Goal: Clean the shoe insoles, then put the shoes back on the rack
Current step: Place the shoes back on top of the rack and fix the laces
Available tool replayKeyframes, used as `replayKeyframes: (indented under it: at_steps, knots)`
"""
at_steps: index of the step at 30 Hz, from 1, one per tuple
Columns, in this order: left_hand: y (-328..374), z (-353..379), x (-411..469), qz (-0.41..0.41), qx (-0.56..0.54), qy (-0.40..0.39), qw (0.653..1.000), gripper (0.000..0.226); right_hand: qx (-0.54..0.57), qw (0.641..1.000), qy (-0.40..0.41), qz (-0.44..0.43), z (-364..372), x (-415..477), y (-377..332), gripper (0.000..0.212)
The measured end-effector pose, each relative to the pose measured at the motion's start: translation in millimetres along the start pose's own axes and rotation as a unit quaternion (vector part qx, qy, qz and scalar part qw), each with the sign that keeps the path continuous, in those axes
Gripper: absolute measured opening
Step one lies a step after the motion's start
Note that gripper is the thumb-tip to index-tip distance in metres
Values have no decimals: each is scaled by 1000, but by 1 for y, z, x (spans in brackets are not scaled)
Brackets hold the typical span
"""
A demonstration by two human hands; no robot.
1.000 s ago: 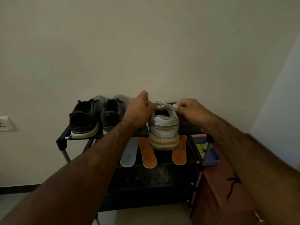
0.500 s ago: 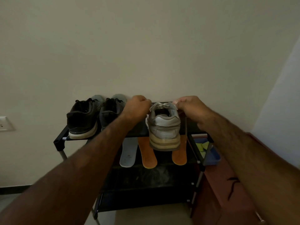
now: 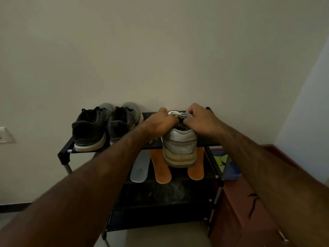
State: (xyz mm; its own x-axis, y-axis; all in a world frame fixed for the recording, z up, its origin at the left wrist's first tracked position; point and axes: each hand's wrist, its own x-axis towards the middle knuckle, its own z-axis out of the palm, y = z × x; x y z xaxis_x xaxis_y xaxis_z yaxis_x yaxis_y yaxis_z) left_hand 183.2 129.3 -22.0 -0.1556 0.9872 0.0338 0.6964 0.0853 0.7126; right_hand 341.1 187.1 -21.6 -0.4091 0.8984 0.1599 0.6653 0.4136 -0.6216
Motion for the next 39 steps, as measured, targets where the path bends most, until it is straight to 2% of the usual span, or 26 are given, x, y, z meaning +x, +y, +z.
replayKeyframes:
  at_steps: [2, 6, 10, 12, 14, 16, 17, 18, 21, 25, 27, 29, 30, 32, 34, 37, 39]
  knots:
    - [0, 4, 4, -20, -23, 22, 999, 25, -17, 1000, 14, 16, 3, 3, 2, 11]
    - [-4, 9, 6, -55, -124, 53, 989, 15, 115, 990, 50, 68, 11, 8, 12, 6]
    - [-7, 11, 4, -59, -139, 71, 986, 33, 153, 985, 65, 57, 15, 8, 16, 9]
    - [-7, 9, 4, -58, -139, 62, 987, 47, 138, 987, 66, 50, 14, 6, 16, 17]
    - [-6, 7, 2, -63, -174, 40, 982, 45, 121, 990, 56, 52, 12, 5, 15, 31]
    - [-4, 3, -2, -103, -256, 10, 961, 42, 149, 987, 12, 65, 8, 3, 10, 50]
    - [-4, 2, -3, -122, -287, 1, 950, 42, 183, 979, -11, 90, 5, 1, 8, 59]
    - [-5, 1, -1, -131, -307, 2, 943, 43, 221, 967, -32, 120, 3, 0, 5, 60]
    - [-5, 0, 0, -136, -316, 19, 939, 30, 297, 938, -47, 171, 0, -2, 4, 41]
    - [-11, 1, 4, -158, -318, 103, 929, 30, 452, 865, 13, 217, 9, 5, 7, 35]
    - [-11, 2, 4, -164, -327, 127, 922, 29, 482, 844, 47, 229, 12, 8, 7, 34]
    - [-10, 1, 1, -149, -309, 115, 932, 29, 455, 863, 57, 212, 9, 8, 7, 34]
    - [-10, -1, 1, -133, -298, 106, 939, 30, 423, 883, 45, 197, 6, 7, 6, 37]
    - [-8, -6, -6, -115, -277, 78, 951, 38, 326, 928, 8, 179, -2, 5, 5, 45]
    - [-5, -11, -10, -90, -230, 40, 968, 46, 213, 964, -25, 158, -9, 3, 1, 42]
    - [1, -12, -9, -71, -167, 38, 983, 39, 175, 978, -30, 110, -11, 1, -4, 28]
    - [1, -11, -6, -80, -186, 58, 977, 34, 254, 961, -2, 108, -9, 0, -6, 26]
